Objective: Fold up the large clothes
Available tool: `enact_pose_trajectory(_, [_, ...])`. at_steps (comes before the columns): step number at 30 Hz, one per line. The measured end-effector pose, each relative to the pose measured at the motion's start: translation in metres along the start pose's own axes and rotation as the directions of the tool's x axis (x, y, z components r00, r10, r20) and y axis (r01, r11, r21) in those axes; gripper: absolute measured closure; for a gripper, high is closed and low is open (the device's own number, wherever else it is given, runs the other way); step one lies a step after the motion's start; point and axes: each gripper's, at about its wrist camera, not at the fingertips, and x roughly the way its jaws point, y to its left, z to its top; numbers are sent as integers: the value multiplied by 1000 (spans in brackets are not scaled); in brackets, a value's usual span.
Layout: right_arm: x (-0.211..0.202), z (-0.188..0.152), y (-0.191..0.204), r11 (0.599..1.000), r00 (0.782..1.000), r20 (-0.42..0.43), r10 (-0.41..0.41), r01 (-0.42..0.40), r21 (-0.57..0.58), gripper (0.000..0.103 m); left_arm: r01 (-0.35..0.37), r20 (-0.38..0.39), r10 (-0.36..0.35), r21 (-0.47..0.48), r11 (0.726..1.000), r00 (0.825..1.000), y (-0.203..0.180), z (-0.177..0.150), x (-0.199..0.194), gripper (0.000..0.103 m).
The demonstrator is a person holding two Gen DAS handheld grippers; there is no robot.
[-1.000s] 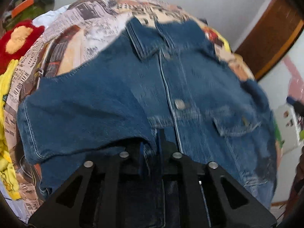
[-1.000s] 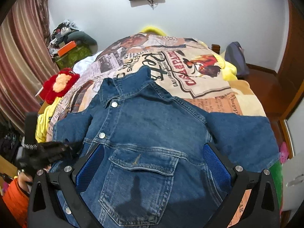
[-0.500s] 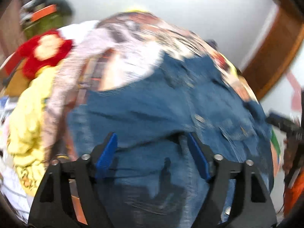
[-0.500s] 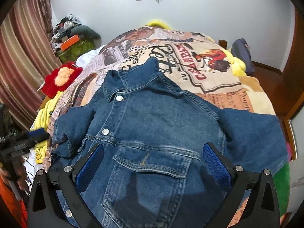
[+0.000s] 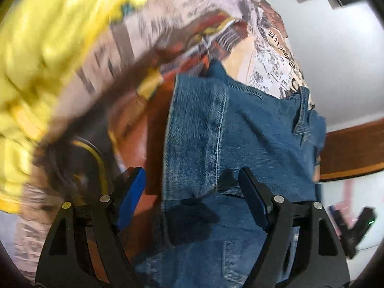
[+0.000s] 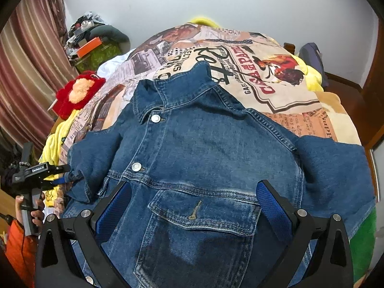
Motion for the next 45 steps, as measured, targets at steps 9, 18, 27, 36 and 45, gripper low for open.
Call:
enact_pose_trajectory(9, [3,-4,-11,1000,1000,-20,-5,5,27,0,-137,117,126,92,986,985,-30,8,-1,78])
enact_pose_trajectory(18, [-18,-1,-23,999,999,32,-16,15,35,0,-311,399,140,407,859,906,-162,-15,-64,97])
enact_pose_trajectory(27, [-53,0,-48,996,994,96,-47,40,78,0,-120,340,-138,638,761,930,-289,-52,-82,98])
enact_pose_trajectory(36, [-83,-8,-82,988,989,123,-81,63,144,0,23,107,-155,749,662,982,-354,-103,-7,98])
enact_pose_trajectory(45, [-93,-10,-102,977,988,121,-99,74,199,0,0,45,-86,888,459,995,-387,-159,15,93])
